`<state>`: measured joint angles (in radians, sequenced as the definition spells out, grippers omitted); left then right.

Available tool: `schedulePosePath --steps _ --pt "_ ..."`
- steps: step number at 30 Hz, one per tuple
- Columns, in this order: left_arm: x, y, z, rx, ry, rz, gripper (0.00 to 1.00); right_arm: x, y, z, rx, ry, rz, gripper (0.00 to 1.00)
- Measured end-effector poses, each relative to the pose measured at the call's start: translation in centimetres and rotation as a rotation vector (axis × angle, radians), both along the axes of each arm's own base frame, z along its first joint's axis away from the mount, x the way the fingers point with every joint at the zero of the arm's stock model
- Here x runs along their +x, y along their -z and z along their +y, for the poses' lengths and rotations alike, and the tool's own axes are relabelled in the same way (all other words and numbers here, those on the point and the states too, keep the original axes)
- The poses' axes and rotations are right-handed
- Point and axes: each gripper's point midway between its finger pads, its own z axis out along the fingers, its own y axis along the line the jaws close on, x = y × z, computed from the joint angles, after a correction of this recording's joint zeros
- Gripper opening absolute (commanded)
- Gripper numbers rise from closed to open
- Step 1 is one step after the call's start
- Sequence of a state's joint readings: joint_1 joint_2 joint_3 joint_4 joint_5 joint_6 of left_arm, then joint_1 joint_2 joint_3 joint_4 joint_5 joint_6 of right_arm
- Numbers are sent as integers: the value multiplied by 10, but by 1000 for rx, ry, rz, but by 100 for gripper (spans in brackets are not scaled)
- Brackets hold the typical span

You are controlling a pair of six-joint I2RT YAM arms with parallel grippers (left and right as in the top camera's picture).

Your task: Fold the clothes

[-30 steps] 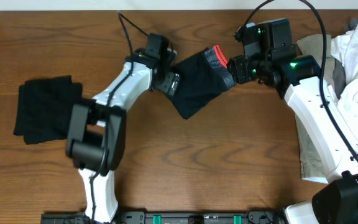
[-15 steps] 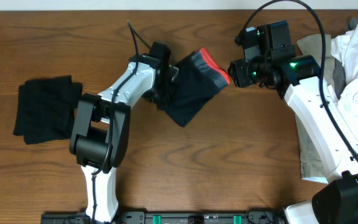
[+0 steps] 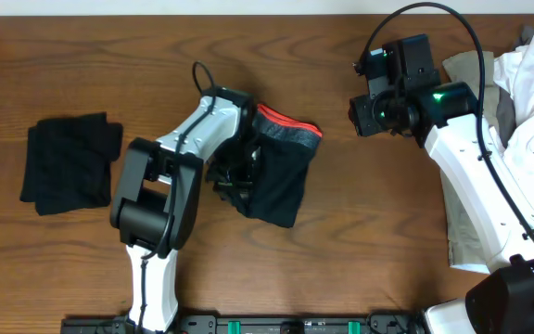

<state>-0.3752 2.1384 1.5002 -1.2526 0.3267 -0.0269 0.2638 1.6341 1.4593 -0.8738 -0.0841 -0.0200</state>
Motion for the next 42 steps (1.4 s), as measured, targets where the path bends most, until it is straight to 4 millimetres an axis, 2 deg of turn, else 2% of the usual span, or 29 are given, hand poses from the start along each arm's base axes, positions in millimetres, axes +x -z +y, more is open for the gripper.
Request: schedulePosePath --steps 5,8,10,11,15,17,19,26,34,38,42 --pt "-1 -3 -4 -10 2 -2 43 -1 1 -1 -7 3 4 51" --pt "1 -14 -5 -22 -3 -35 48 0 1 -3 -13 7 2 51" --pt "5 -30 -7 -39 -9 -86 76 0 1 -3 -14 8 2 51" --pt "7 -41 -7 -51 -14 -116 80 0 1 -3 -16 8 2 51" --pt "13 -84 -7 -90 -26 -258 86 0 1 -4 -17 12 2 51" --pt "20 -97 -4 -82 -26 -336 90 0 1 -6 -20 15 3 51" --pt "31 -101 -1 -69 -24 -403 92 -1 2 -6 -22 16 6 51" --pt "82 -92 -3 -45 -5 -594 98 -3 3 -7 -25 16 16 51" --pt "106 -52 10 -12 41 -582 100 -5 4 -8 -30 18 26 51" --pt "114 -39 17 -16 44 -574 100 -5 4 -8 -30 18 27 51" --pt "119 -28 12 -71 68 -564 98 -5 4 -8 -30 18 28 51"
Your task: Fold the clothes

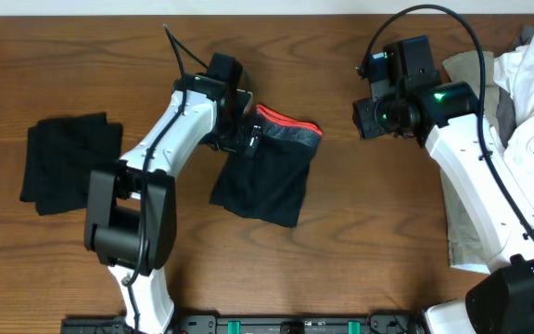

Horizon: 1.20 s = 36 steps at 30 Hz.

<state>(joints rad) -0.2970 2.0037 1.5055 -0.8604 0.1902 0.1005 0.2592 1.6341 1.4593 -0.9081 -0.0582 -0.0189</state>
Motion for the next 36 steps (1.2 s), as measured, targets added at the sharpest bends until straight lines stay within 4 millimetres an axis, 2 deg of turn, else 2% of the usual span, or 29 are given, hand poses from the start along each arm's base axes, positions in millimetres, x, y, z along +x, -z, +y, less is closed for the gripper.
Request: schedulePosePath --steps 5,13,21,24,25,26,27,28,31,34,36 --pt "2 11 -14 -64 60 9 98 0 0 0 0 0 0 51" --pt "16 31 -23 -98 83 -14 98 -1 0 0 -1 0 4 51" --pt "16 36 -33 -156 103 -2 99 -2 1 -1 -3 0 8 51" --pt "15 34 -43 -216 111 11 89 -2 1 -1 -3 0 11 50" --pt "15 33 -47 -241 113 18 80 -2 1 -1 -4 0 11 50" --pt "14 33 -50 -262 116 23 56 -2 1 -1 -4 1 11 50" --pt "13 32 -54 -286 115 33 41 -2 1 -1 -4 1 11 50" --pt "11 34 -57 -305 122 46 31 -3 1 -1 -5 1 12 50" --pt "6 40 -63 -342 124 79 29 -3 2 -1 -6 1 14 51" --pt "5 41 -65 -357 121 89 7 -3 2 -1 -6 1 14 50" --pt "4 42 -66 -363 123 91 6 -3 2 -1 -6 2 14 51"
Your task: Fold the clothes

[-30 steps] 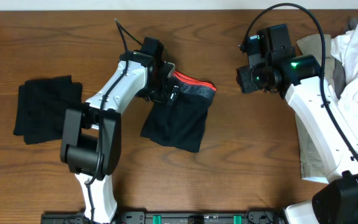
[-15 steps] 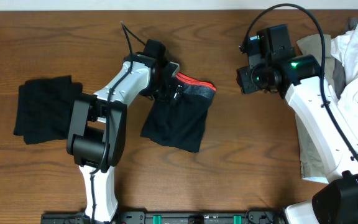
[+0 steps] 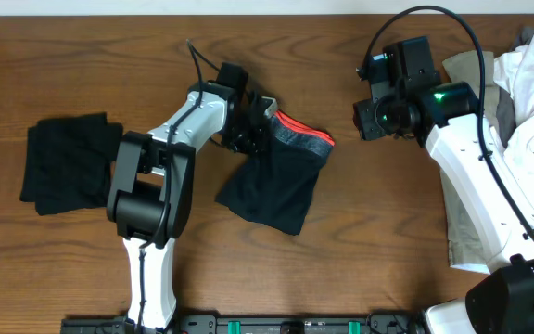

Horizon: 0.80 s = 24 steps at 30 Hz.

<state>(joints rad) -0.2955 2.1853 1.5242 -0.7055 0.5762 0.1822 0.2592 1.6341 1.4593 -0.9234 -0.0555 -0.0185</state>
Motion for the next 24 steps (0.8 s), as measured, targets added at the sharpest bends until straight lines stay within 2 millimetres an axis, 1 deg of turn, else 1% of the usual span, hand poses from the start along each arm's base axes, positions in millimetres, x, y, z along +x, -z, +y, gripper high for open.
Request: schedulePosePath --steps 3,6,8,10,12,15,16,17,18,21,24 --pt "0 0 1 5 0 1 6 0 0 0 0 0 1 50" --pt "-4 0 8 30 -8 20 6 -2 1 0 -2 0 7 50" --pt "-7 -2 17 58 -22 36 6 -2 1 -1 -3 0 9 51" --pt "-6 -6 31 90 -48 39 6 -3 1 -1 -4 0 12 51" --pt "-2 -18 53 126 -96 24 6 -4 2 -1 -5 0 17 51" --pt "11 -49 94 178 -199 -44 6 -4 2 -1 -5 0 19 51" --pt "15 -63 112 196 -243 -76 6 -4 2 -1 -6 1 19 51" --pt "17 -73 123 205 -271 -97 6 -4 2 -2 -6 2 21 51" --pt "20 -87 141 217 -315 -128 6 -5 3 -3 -7 3 25 51" --pt "24 -116 183 242 -421 -196 6 -7 4 -8 -11 16 39 51" --pt "28 -134 219 266 -510 -251 6 -8 5 -13 -14 26 50 51"
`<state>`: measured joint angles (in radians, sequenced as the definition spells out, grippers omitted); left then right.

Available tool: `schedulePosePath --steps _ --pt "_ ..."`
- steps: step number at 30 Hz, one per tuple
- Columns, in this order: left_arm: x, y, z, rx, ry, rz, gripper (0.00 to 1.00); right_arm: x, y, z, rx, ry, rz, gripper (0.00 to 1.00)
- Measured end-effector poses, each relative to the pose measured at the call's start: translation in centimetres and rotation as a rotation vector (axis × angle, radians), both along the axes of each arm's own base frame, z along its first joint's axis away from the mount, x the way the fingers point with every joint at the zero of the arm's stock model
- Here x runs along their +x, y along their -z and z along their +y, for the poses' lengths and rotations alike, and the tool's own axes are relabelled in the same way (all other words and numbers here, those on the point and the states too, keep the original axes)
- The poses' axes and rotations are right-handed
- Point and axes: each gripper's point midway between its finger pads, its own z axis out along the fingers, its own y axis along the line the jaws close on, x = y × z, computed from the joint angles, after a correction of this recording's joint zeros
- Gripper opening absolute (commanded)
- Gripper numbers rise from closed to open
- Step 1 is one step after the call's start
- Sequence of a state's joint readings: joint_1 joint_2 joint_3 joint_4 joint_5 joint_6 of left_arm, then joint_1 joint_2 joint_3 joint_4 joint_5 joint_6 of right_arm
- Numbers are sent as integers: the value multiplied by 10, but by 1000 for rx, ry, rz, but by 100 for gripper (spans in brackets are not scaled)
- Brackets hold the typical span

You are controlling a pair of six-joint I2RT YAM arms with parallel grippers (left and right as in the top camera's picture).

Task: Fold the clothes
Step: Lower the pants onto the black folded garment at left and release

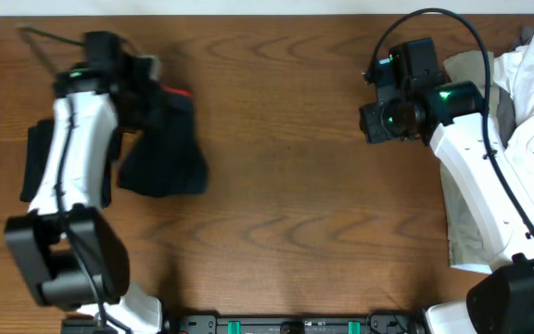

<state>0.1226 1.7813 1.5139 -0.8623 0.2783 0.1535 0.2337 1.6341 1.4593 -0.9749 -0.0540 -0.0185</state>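
Observation:
Dark shorts with a red-orange waistband (163, 158) hang blurred at the left of the table, carried by my left gripper (149, 93), which is shut on their waistband end. Partly hidden under the left arm, a folded black garment (37, 172) lies at the far left, and the shorts sit just to its right. My right gripper (375, 121) hovers over bare table at the upper right and holds nothing. The overhead view does not show how its jaws stand.
A pile of white and beige clothes (527, 102) lies along the right edge, under and behind the right arm. The brown wooden table (286, 213) stretches between the two arms.
My left gripper has moved far to the left with the shorts, from the table's middle to beside the folded black garment. The right arm has barely shifted.
The left gripper was first down on the dark shorts at the table's middle. Then it was at their waistband, and then gripping that end with the shorts slightly shifted. Now the shorts are at the left beside the folded black garment. The right arm stayed put.

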Motion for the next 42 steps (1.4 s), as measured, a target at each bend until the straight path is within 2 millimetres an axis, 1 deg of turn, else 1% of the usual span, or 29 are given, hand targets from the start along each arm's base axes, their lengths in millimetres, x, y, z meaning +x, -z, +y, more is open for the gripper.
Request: schedulePosePath --steps 2,7,11,14,19,26,31,38,39,40,42 --pt "3 -4 26 32 -59 -27 6 -1 1 -1 -3 2 4 51" --pt "5 -6 79 105 -179 -53 6 -2 1 -1 -4 2 7 51" --pt "4 -7 108 134 -248 -70 6 -2 1 -1 -4 2 7 52" --pt "-1 -7 126 143 -289 -68 6 -2 1 -1 -4 2 7 52" --pt "-8 -7 147 149 -339 -66 6 -2 1 -1 -4 2 8 52" --pt "-11 -11 172 160 -396 -94 6 -2 1 -1 -4 2 8 52" --pt "-19 -12 195 165 -449 -100 6 -2 1 -1 -4 2 7 52" --pt "-22 -17 221 183 -506 -139 6 -2 1 -1 -4 2 9 52" --pt "-23 -17 223 184 -512 -139 7 -2 1 -1 -3 2 9 52" --pt "-25 -17 226 184 -518 -139 15 -2 1 -1 -3 2 9 52" --pt "-28 -16 231 188 -526 -137 40 -2 1 -1 -4 2 9 52"
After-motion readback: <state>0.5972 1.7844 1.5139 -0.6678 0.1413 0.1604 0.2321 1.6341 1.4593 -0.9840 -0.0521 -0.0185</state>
